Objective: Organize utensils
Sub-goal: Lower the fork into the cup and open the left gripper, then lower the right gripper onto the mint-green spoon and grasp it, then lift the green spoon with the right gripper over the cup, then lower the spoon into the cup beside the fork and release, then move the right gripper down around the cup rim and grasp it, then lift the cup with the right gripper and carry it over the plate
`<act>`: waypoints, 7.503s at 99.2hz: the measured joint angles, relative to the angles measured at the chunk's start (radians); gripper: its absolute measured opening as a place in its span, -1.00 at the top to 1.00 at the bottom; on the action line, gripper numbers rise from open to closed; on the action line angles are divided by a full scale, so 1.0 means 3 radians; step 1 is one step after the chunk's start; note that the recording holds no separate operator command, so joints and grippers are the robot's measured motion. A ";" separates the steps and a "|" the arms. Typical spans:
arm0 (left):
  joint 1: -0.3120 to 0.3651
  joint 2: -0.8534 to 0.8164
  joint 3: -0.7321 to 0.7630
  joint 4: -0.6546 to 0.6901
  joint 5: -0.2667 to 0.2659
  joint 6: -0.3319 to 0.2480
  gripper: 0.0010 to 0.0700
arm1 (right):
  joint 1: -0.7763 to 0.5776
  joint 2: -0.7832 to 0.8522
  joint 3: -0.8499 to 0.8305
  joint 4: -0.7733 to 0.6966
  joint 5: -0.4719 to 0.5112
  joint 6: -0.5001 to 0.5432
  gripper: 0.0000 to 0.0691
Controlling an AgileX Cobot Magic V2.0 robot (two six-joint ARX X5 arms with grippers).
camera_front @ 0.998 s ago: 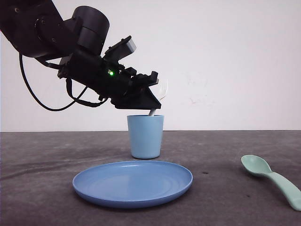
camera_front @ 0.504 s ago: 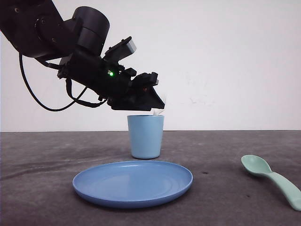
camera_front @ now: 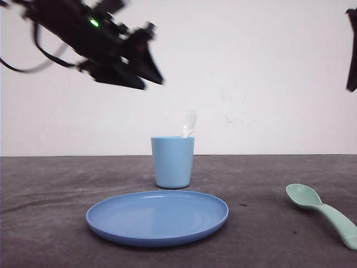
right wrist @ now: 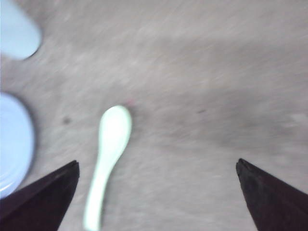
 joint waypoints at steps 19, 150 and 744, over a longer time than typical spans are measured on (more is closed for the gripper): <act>0.0342 -0.0657 0.0000 -0.0834 -0.0010 -0.0175 0.24 | 0.0034 0.0332 0.0000 0.0084 -0.0275 -0.0051 -0.91; 0.1086 -0.1466 0.0000 -0.2496 -0.0174 -0.0237 0.24 | 0.0866 0.1807 0.0000 0.1053 -0.0238 -0.0032 0.09; 0.1086 -0.1466 0.0000 -0.2544 -0.0174 -0.0116 0.24 | 0.1652 0.2712 0.0736 0.3241 -0.0154 -0.0043 -0.35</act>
